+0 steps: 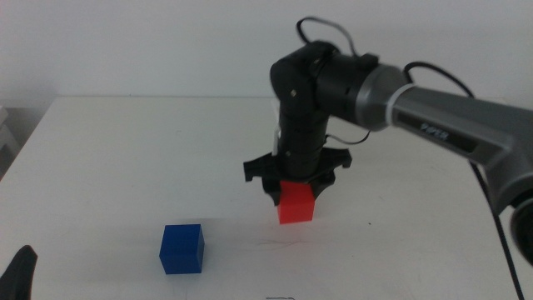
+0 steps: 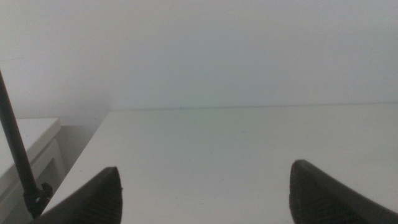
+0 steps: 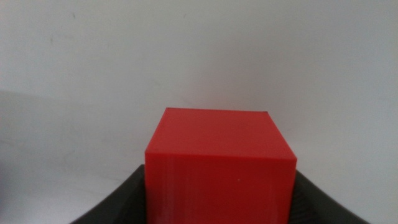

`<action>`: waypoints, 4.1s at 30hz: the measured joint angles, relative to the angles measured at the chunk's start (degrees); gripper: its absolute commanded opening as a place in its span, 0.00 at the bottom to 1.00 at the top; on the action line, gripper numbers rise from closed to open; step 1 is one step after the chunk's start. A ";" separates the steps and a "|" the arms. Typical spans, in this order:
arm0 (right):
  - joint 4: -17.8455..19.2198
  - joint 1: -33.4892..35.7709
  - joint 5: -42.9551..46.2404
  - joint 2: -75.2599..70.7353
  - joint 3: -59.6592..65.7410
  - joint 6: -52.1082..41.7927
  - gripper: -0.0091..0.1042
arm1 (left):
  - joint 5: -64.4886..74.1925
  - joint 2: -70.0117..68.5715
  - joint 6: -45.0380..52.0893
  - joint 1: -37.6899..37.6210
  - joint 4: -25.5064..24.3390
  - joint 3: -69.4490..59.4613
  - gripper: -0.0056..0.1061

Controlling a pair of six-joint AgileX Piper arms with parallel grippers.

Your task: Stack red cubes first, then green, then blue cubes in a specific spot.

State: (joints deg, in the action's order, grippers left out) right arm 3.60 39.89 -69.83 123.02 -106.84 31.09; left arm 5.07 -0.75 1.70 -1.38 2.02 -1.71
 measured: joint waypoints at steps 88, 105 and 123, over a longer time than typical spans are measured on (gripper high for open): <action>-2.13 -49.26 -1.94 -33.47 15.65 -28.15 0.84 | 0.00 0.00 0.00 0.00 0.00 0.00 0.85; -2.03 -60.93 6.22 -29.92 32.74 -37.99 0.84 | 0.00 0.00 0.00 0.00 0.00 0.00 0.85; -1.86 -60.93 14.27 -20.14 32.85 -41.02 0.80 | 0.00 0.00 0.00 0.00 0.00 0.00 0.85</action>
State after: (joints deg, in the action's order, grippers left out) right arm 1.74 -21.04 -55.56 102.88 -73.99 -9.92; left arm 5.07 -0.75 1.70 -1.38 2.02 -1.71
